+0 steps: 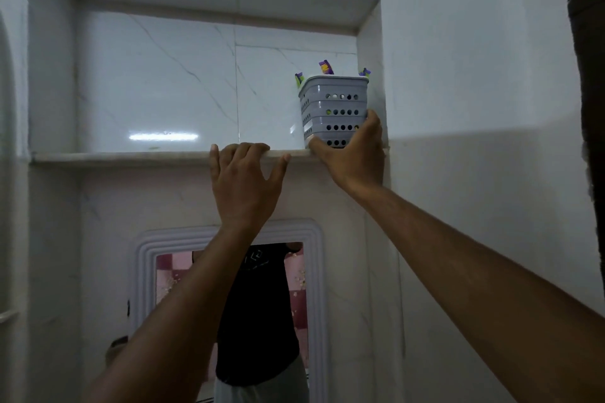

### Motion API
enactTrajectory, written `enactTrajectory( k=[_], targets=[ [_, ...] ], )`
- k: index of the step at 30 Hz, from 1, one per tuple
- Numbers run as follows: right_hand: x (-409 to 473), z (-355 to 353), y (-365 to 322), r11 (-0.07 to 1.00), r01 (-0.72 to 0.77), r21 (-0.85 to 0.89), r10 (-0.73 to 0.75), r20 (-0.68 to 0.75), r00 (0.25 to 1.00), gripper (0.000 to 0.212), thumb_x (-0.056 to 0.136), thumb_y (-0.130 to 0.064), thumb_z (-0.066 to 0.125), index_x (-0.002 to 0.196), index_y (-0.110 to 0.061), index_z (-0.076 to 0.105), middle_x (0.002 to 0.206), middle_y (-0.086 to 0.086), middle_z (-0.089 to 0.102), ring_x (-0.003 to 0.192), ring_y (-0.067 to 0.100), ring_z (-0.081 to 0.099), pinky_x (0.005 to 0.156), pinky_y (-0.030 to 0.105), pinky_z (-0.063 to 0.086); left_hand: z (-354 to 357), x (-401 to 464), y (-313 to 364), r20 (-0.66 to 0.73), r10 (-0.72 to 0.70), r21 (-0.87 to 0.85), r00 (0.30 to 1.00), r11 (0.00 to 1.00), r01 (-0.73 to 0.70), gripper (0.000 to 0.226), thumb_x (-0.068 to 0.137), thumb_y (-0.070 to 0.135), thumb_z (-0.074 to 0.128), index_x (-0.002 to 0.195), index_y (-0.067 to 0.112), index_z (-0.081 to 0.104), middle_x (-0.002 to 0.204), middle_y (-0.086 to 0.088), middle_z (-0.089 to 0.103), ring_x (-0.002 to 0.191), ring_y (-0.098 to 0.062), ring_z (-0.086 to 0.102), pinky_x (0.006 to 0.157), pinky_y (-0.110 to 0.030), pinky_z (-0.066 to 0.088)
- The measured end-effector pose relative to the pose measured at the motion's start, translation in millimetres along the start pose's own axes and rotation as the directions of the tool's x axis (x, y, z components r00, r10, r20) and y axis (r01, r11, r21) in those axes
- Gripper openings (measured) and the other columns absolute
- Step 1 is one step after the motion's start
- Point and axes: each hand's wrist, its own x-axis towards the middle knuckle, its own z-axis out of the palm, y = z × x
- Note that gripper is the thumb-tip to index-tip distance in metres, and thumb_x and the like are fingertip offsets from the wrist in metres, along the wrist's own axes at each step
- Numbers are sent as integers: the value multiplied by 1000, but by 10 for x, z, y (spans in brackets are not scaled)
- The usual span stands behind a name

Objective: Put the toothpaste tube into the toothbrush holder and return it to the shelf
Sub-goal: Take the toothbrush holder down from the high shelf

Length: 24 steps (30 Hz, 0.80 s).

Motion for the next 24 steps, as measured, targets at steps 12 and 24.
enactTrajectory(
  k=[12, 24],
  targets=[
    [-339, -625, -25, 958, 78, 276, -50, -106, 993, 135, 64, -64, 100, 168, -17, 29, 160, -1, 57, 140, 16, 62, 108, 35, 60, -303, -170, 321, 117, -53, -90, 992, 994, 63, 62, 98, 70, 56, 135, 21, 67, 137, 0, 68, 131, -25, 57, 115, -48, 42],
    [-1972, -1159, 1011, 921, -169, 350, 120, 156, 980, 123, 62, -49, 106, 159, -19, 36, 152, 2, 60, 137, 21, 66, 107, 47, 62, -611, -1823, 379, 460, -128, -123, 879, 971, 206, 65, 96, 76, 48, 138, 30, 63, 138, 7, 66, 128, -13, 57, 109, -48, 49]
  ],
)
